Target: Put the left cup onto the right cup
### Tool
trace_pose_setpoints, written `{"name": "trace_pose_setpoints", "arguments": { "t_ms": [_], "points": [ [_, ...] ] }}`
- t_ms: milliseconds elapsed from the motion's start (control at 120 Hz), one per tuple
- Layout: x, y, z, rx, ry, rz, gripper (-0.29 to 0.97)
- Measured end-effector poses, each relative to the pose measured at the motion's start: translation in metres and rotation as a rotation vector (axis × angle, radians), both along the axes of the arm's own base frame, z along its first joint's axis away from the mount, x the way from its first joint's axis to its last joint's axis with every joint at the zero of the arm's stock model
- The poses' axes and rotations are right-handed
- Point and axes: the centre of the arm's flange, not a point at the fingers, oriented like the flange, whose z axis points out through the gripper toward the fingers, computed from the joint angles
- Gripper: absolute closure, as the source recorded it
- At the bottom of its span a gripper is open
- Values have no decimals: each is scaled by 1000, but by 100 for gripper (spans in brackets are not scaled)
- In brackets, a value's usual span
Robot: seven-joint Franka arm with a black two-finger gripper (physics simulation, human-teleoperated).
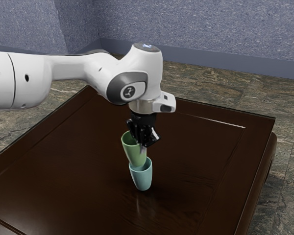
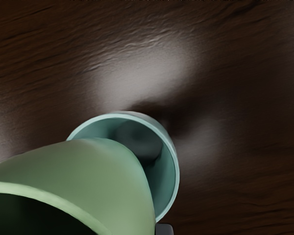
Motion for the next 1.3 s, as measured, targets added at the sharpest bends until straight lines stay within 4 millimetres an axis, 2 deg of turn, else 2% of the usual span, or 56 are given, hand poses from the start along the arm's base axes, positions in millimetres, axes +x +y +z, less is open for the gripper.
{"name": "trace_pose_setpoints", "arguments": {
  "t_ms": [367,867,1083,1200,1300],
  "points": [
    [7,-10,-4,20,-16,16,78],
    [13,-13,-30,36,5,41,78],
    [10,-14,-28,29,11,62,33],
    [8,-15,-20,29,11,71,19],
    [5,-14,-3,27,0,80,12]
  ]
}}
